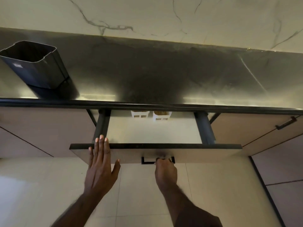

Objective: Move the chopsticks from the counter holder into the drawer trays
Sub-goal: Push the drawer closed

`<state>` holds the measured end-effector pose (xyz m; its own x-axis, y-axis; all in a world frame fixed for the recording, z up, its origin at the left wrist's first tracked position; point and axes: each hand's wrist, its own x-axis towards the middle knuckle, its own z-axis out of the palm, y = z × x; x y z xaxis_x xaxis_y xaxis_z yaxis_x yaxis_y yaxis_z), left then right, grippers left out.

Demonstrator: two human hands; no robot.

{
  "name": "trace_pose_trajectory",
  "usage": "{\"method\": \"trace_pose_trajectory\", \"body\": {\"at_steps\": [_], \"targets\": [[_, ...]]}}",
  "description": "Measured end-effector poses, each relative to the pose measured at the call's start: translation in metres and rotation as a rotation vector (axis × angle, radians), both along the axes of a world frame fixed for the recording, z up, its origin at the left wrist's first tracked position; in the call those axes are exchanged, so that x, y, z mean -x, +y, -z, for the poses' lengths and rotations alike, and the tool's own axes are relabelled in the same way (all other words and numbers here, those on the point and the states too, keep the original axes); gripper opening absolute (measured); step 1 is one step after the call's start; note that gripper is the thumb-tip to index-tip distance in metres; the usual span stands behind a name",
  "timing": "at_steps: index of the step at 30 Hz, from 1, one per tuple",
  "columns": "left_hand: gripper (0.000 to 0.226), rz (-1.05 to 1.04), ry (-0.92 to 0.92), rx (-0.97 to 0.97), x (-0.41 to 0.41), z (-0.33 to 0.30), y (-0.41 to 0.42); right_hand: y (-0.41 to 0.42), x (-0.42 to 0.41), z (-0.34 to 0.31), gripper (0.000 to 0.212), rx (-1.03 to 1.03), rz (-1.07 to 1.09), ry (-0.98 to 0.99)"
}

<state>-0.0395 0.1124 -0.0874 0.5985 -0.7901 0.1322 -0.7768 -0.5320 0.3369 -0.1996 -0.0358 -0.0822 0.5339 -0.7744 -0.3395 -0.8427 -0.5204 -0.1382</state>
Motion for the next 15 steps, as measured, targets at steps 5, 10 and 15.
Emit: {"method": "trace_pose_trajectory", "body": {"at_steps": [5,10,15], "targets": [[0.082,-0.029,-0.028,-0.007,-0.025,0.001,-0.026,-0.031,-0.026,0.004,0.020,0.022,0.004,-0.027],[0.081,-0.067,-0.019,0.002,-0.038,0.000,-0.051,-0.063,-0.047,0.002,0.022,0.048,-0.035,-0.042],[0.081,-0.103,-0.014,-0.009,-0.047,0.004,-0.068,-0.091,-0.069,0.005,0.022,0.064,-0.053,-0.071]]}}
